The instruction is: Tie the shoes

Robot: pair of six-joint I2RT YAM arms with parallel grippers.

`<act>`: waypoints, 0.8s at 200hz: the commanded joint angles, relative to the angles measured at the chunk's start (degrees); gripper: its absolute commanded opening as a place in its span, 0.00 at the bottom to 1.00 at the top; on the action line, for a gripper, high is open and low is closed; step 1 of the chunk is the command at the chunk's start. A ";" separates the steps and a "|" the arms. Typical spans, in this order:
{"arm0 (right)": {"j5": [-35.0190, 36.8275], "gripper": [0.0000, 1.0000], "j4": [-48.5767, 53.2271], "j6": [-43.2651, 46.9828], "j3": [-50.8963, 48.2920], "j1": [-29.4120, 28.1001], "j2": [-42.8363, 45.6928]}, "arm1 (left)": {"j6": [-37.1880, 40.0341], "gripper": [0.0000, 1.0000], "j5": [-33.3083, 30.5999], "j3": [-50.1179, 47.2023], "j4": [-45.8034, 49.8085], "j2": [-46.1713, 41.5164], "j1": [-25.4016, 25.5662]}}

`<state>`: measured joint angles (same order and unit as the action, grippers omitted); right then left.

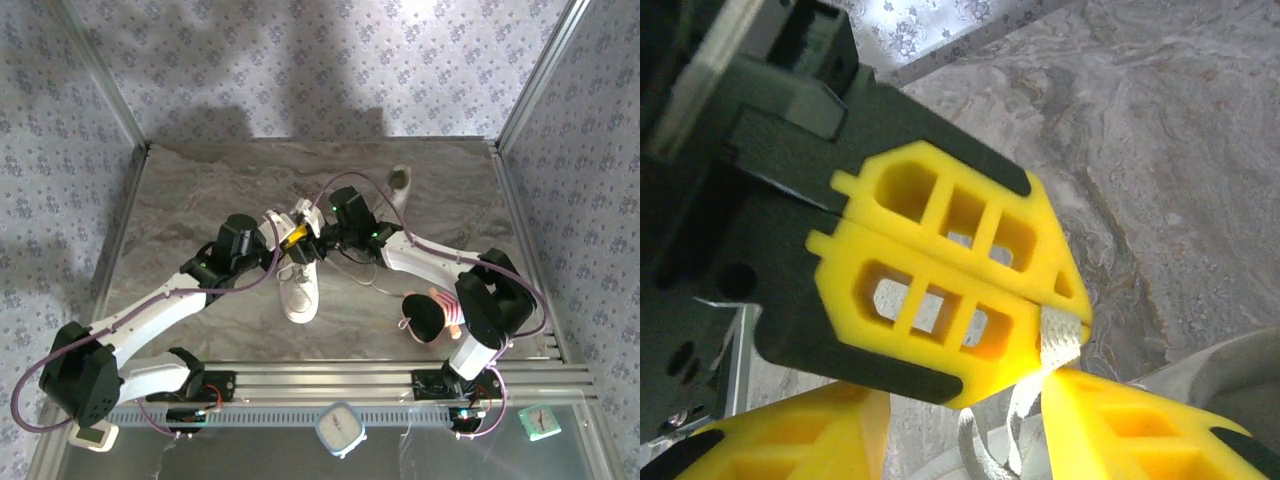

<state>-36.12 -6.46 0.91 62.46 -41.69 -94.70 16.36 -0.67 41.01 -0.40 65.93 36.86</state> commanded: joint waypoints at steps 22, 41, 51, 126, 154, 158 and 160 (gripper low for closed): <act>-2.73 0.42 -5.24 -2.18 -1.95 0.66 -1.75 | -1.77 0.00 1.37 1.26 -1.35 -0.50 -0.19; -2.83 0.42 -5.97 -2.62 -1.68 0.65 -2.38 | -2.01 0.00 1.54 1.16 -1.44 -0.73 -0.15; -2.59 0.41 -6.20 -2.84 -1.54 0.67 -2.81 | -2.01 0.00 1.62 1.15 -1.44 -0.81 -0.18; -0.61 0.44 -8.93 -4.16 -3.78 2.20 -2.68 | -2.34 0.00 1.63 1.35 -0.68 -1.61 -0.21; -2.35 0.42 -7.74 -3.39 -1.91 0.93 -3.08 | -2.73 0.00 1.89 1.48 -0.74 -1.45 -0.24; -2.52 0.42 -7.62 -3.29 -1.71 0.84 -3.15 | -2.80 0.00 1.90 1.44 -0.69 -1.37 -0.21; -2.61 0.42 -7.59 -3.28 -1.61 0.83 -3.20 | -2.82 0.00 1.90 1.46 -0.73 -1.38 -0.23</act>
<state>-36.34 -13.80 -2.52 58.67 -39.81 -97.30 14.72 -0.38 41.01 -0.36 65.60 36.77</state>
